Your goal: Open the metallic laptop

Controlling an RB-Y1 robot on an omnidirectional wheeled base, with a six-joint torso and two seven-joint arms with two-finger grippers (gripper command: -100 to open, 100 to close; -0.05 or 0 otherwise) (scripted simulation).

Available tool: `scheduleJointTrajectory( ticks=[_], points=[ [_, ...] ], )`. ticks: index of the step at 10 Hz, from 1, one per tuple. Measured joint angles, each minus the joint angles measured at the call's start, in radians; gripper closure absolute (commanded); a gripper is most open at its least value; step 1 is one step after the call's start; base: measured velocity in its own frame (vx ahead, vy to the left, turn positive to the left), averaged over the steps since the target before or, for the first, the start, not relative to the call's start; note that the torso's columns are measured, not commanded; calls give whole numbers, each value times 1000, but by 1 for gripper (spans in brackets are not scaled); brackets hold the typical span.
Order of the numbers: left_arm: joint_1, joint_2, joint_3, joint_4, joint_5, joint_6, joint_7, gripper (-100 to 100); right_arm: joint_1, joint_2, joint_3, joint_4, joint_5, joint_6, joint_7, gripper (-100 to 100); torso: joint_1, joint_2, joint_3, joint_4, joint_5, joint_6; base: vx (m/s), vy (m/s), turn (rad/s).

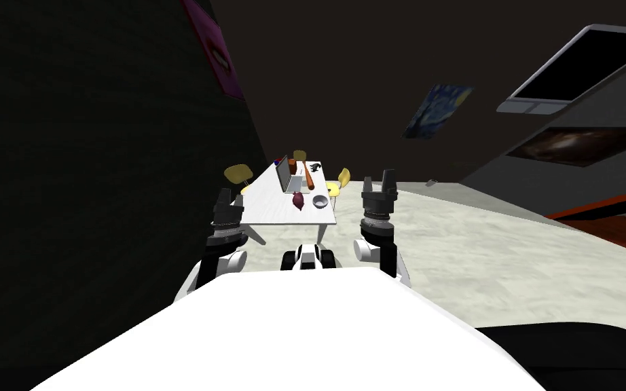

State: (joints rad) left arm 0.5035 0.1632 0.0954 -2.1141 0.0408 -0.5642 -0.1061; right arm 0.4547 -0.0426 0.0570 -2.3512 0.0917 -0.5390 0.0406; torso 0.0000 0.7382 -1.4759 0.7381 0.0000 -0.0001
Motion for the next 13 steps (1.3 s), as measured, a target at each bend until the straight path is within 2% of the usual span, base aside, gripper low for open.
scheduleJointTrajectory(
  ticks=[2,5,6,10,11,13],
  points=[
    [12,46,41,33,-15,23,15,-100,0,0,0,0,0,0,0,0,0,0,0,0,0,0,-17,-13,-203],
    [-18,84,78,97,-40,61,21,-100,0,0,0,0,0,0,0,0,0,0,0,0,0,0,-18,-17,-282],
    [-22,106,100,140,-50,59,28,-100,0,0,0,0,0,0,0,0,0,0,0,0,0,0,-20,-20,-335],
    [-52,179,171,255,-100,124,36,-100,0,0,0,0,0,0,0,0,0,0,0,0,0,0,-21,-29,-341],
    [-54,199,190,283,-109,137,40,-100,0,0,0,0,0,0,0,0,0,0,0,0,0,0,-12,-15,-61],
    [-61,232,218,331,-115,152,50,-100,0,0,0,0,0,0,0,0,0,-1,0,0,0,0,-10,-18,-234]
  ],
)
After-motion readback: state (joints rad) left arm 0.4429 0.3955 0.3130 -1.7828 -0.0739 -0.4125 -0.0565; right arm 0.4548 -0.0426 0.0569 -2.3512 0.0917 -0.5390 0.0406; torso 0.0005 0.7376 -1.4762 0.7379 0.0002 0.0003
